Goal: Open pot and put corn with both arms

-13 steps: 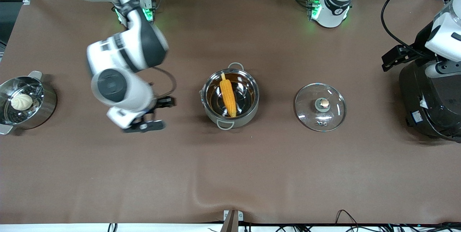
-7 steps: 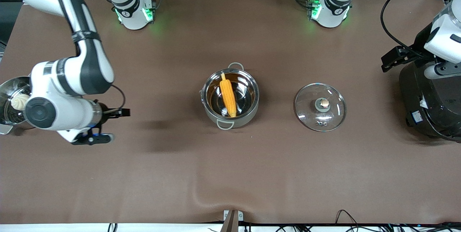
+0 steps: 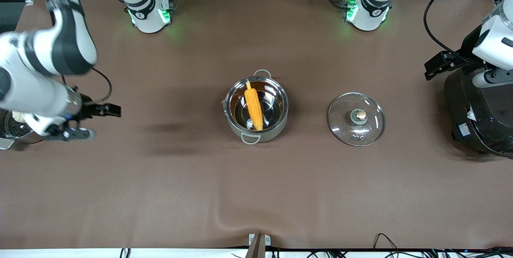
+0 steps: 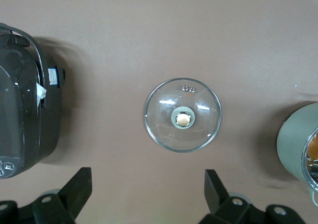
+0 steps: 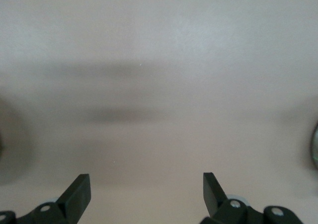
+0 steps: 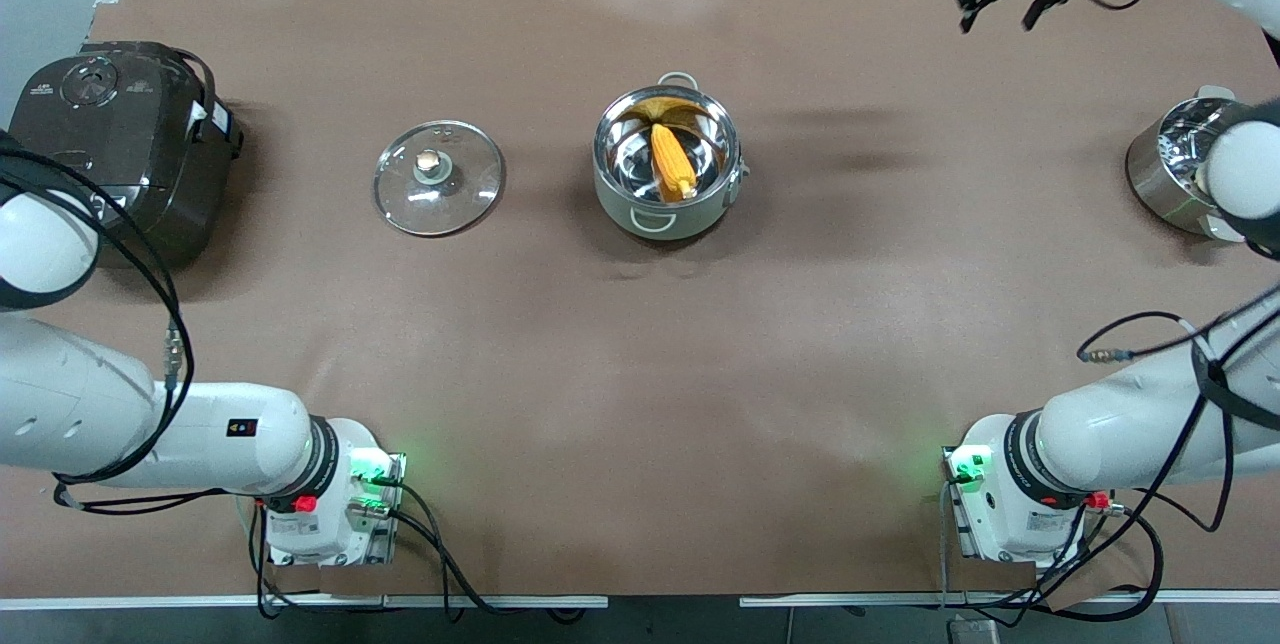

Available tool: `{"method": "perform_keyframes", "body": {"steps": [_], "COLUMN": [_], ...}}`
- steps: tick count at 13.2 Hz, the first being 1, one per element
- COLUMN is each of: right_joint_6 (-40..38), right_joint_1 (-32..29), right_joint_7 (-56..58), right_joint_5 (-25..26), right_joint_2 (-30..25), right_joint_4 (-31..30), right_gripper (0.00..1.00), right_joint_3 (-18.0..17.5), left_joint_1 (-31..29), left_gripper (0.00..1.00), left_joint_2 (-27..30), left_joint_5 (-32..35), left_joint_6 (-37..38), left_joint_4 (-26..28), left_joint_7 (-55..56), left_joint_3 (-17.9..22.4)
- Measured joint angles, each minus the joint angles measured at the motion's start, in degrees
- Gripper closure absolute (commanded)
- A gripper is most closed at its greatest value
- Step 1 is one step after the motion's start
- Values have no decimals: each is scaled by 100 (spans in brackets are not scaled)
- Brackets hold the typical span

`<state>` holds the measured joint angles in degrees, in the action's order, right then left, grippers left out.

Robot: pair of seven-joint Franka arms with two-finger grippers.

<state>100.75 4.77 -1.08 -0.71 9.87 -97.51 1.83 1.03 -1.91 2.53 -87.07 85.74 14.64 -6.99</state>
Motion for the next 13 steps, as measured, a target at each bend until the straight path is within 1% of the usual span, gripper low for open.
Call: {"method": "perform_keyframes", "body": {"steps": [3,5,7,13], "right_joint_6": [-471,-759,-872,-1342], "right_joint_1": [-236,-464,-638,-747], "right_joint_7": [438,522,523,522], "right_joint_5": [2,2,2,2], "right_joint_2": [-762,-1020,-1100,-1103], "right_joint_4": [-94,-68,67,578], "right_gripper": [0,0,0,0], "right_joint_3": [-41,-198,-306,-220], "left_joint_1": [0,0,0,0], "left_gripper": [0,0,0,0], "left_joint_2": [0,0,0,0], "left_joint_5": [0,0,0,0], "left_joint_6": [0,0,0,0], "left_joint_4": [-4,-4,-4,-4], "left_joint_7": [0,0,0,0], "left_joint_3": [0,0,0,0]}}
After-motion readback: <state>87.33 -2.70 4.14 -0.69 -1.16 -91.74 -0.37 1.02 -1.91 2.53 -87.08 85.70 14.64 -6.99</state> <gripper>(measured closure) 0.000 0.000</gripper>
